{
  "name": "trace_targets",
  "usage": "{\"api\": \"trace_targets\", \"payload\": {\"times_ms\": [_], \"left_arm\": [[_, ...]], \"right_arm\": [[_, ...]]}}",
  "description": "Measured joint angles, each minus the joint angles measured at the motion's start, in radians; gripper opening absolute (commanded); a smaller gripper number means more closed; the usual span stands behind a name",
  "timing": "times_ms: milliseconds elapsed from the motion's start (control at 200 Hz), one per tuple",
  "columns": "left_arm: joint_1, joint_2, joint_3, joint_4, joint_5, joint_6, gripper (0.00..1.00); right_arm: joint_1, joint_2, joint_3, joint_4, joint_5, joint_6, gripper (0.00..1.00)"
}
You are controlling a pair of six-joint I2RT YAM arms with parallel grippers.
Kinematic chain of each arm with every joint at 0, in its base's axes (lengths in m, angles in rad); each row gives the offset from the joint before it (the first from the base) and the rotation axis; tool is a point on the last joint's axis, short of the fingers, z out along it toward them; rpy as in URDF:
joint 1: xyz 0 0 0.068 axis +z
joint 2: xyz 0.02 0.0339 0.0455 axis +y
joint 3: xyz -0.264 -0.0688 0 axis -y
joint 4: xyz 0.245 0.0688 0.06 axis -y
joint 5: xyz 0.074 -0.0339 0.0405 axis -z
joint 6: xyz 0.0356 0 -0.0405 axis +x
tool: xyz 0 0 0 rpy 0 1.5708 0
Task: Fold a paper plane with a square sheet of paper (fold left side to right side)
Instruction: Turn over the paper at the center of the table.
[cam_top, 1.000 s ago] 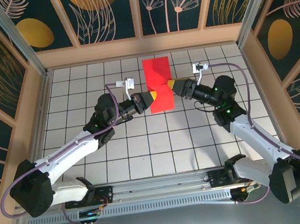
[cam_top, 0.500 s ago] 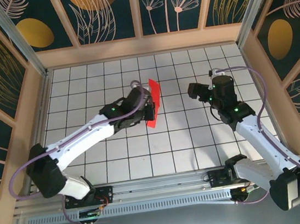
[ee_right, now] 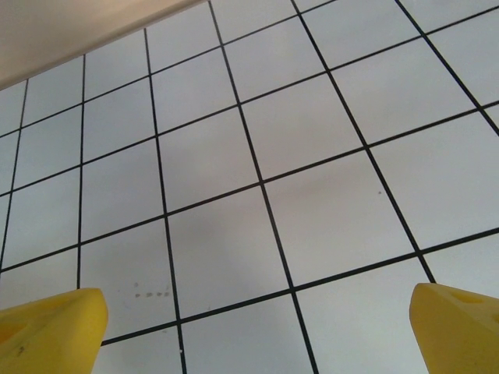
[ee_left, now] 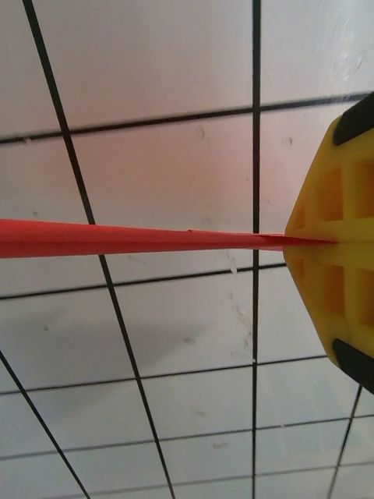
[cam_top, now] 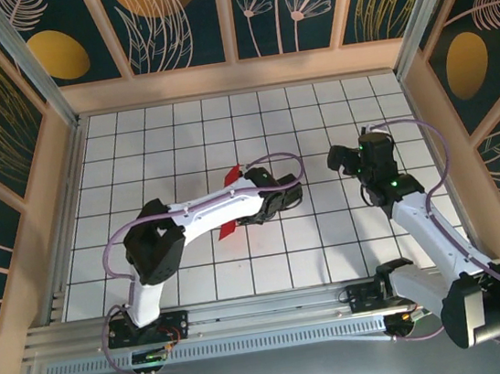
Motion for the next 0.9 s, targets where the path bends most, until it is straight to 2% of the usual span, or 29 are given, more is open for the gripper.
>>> {"api": "trace_targets", "payload": {"times_ms": [295, 455, 570, 791, 901], "left_arm": [[0.001, 0.122, 0.088, -0.021, 0.006, -0.021, 0.0], [0.001, 0.161, 0.118, 0.02, 0.055, 0.003, 0.13], [0.003, 0.164, 0.135, 0.064, 0.106, 0.035, 0.26], [0.024, 0.18, 0.198, 0.147, 0.201, 0.087, 0.42], [0.048, 0.176, 0.212, 0.206, 0.252, 0.121, 0.45]], "right_arm": [[-0.039, 0.0, -0.023, 0.008, -0.027, -0.001, 0.99], [-0.05, -0.002, -0.033, 0.016, -0.043, -0.001, 0.99], [-0.053, -0.002, -0.043, 0.019, -0.061, -0.001, 0.99], [-0.062, -0.002, -0.049, 0.023, -0.107, 0.0, 0.99], [-0.071, 0.001, -0.049, 0.026, -0.166, 0.0, 0.95]]}}
